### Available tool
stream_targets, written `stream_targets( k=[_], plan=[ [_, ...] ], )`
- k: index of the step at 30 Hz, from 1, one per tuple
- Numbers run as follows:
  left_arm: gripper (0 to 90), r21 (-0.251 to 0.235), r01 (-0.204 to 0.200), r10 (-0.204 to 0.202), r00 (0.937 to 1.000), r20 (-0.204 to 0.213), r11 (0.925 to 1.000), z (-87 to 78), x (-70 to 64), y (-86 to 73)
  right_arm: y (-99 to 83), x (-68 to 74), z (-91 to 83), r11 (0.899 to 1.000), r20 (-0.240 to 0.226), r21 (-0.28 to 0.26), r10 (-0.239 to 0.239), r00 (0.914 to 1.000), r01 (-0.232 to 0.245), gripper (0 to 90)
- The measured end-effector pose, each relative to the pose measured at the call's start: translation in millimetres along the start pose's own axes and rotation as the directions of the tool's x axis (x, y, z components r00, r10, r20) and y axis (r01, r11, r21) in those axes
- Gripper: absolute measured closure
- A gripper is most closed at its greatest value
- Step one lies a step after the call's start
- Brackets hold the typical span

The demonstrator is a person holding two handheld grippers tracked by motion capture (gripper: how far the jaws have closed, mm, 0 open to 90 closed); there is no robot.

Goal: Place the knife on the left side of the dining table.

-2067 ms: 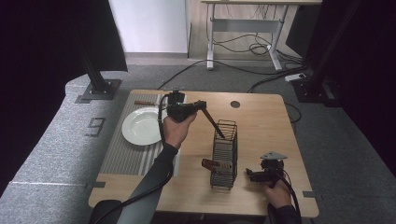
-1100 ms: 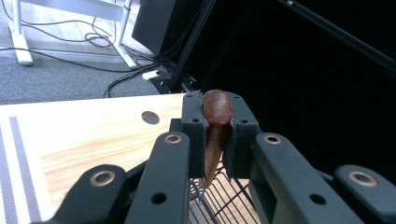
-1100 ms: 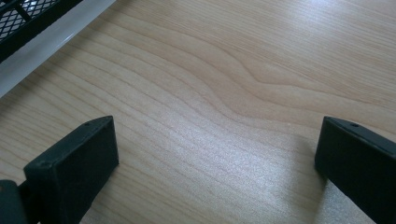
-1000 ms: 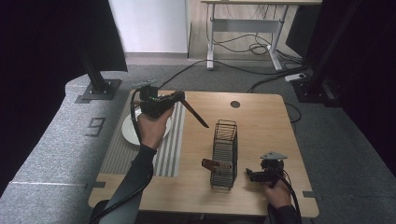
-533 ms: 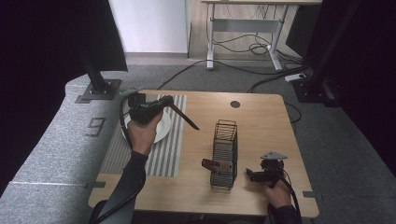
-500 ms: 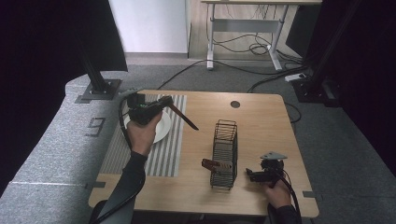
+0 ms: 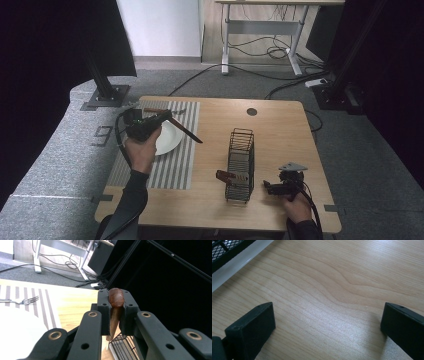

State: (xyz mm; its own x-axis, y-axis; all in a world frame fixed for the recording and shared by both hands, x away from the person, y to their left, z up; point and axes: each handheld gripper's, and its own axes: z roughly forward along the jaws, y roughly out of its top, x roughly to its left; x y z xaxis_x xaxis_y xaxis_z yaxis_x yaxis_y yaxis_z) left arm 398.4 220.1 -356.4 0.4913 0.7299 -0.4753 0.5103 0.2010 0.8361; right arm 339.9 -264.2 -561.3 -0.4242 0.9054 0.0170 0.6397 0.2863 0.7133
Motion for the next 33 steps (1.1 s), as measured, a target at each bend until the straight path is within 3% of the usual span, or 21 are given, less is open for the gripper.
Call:
stream_targets(
  k=[16,24,33],
  plan=[
    [80.4,-0.031,0.049,-0.051,0.9965,-0.066,0.9983,-24.6,29.4,-26.8,-0.1,0.2,0.2,1.0,0.0,-0.002,0.002,1.0,-0.002,0.0],
    [80.4,-0.041,0.083,-0.087,0.991,-0.102,0.9957,-35.0,43.7,-44.1,-0.2,0.2,0.2,1.0,0.0,-0.002,0.001,1.0,-0.001,0.0],
    [80.4,-0.058,0.14,-0.147,0.9802,-0.132,0.9884,-45.5,59.6,-61.1,-0.2,0.1,0.2,1.0,0.0,-0.002,0.0,1.0,0.0,0.0]
  ],
)
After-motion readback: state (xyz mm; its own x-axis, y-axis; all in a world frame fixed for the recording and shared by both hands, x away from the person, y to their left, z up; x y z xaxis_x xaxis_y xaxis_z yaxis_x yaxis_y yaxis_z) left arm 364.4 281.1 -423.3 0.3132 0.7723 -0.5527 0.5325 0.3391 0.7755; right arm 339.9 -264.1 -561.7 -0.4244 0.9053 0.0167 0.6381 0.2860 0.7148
